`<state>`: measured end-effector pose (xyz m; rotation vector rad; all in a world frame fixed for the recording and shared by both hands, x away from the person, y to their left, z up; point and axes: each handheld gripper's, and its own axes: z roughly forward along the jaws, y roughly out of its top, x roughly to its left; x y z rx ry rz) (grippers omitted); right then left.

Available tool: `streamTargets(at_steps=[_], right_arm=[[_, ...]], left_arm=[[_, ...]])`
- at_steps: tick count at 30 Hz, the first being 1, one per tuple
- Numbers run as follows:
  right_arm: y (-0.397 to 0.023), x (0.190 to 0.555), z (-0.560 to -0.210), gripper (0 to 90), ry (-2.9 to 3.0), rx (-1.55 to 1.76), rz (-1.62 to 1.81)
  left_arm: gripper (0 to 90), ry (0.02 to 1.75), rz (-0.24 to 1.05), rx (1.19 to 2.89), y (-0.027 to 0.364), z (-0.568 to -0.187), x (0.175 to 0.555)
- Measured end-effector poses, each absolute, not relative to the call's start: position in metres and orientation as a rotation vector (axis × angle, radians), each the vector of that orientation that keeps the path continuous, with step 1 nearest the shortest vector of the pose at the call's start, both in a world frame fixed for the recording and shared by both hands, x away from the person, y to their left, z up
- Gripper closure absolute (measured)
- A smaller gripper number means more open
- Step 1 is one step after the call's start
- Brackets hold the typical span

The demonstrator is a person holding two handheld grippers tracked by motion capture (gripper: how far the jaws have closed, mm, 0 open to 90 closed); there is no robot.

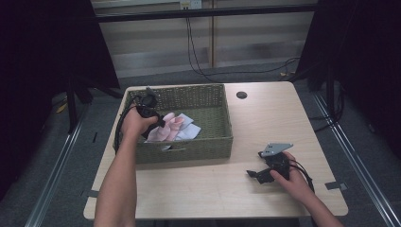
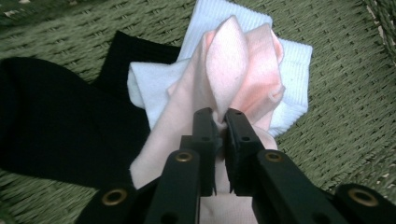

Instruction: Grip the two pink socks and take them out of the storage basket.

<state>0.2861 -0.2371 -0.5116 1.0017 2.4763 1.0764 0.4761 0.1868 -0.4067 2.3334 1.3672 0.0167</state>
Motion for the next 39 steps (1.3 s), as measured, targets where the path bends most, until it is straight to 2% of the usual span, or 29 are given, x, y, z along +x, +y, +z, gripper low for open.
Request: streamTargets(at_steps=[20, 39], right_arm=[[-0.237, 0.286, -0.512, 10.6, 2.476, 1.002, 1.076], [-0.237, 0.286, -0.512, 10.6, 2.476, 1.002, 1.076]], left_arm=[[85.0, 1.245, -0.034, 2.332, 0.190, -0.335, 0.453], [85.0, 1.133, -0.131, 2.366, 0.178, -0.304, 0.422]])
